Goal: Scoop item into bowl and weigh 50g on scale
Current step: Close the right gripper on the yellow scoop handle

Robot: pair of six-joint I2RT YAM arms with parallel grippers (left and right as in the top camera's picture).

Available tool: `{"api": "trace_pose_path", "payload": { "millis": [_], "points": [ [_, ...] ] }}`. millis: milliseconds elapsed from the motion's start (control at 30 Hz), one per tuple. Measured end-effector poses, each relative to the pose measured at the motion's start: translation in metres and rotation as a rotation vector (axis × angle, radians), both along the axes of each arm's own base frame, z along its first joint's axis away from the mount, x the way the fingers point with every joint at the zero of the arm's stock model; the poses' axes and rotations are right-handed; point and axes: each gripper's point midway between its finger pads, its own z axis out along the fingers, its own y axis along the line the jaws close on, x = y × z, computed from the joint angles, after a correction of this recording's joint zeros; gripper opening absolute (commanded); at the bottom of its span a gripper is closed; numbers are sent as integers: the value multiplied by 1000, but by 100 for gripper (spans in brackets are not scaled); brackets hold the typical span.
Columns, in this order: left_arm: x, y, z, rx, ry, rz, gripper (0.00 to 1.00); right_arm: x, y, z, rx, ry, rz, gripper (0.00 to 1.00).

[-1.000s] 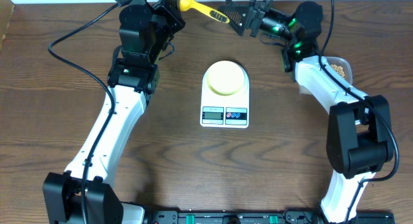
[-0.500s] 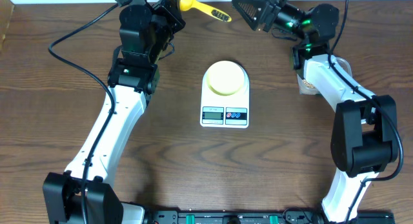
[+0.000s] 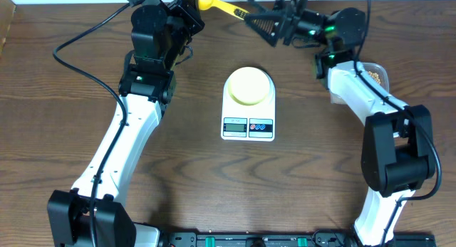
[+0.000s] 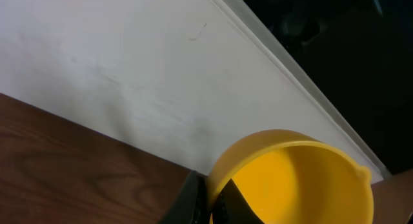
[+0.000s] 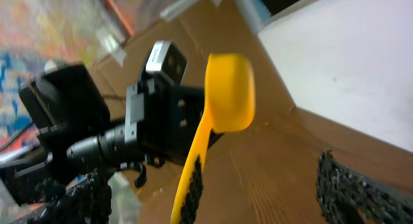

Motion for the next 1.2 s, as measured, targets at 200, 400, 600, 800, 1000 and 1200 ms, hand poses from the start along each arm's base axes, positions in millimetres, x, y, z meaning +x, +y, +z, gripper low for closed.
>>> {"api": "trace_pose_path", "payload": {
  "millis": [200, 400, 600, 800, 1000, 1200],
  "points": [
    [-2, -2, -7, 4, 28, -12, 8, -7, 11, -5, -29, -56, 22, 84],
    [-4, -11, -8, 4, 31, -35, 8, -7, 11, -7, -39, -94, 16, 80],
    [-9, -29, -8, -33, 45, -57, 8, -6, 11, -6, -38, -99, 9, 81],
    [-6, -20, -8, -135, 77, 16, 8, 0, 10, -4, -23, -96, -30, 72],
    [-6, -18, -8, -214, 102, 40, 8, 15, 4, 6, 38, -31, -108, 74],
    [-6, -18, -10, -271, 129, 53, 8, 16, 0, 18, 97, 5, -123, 76]
  ]
}}
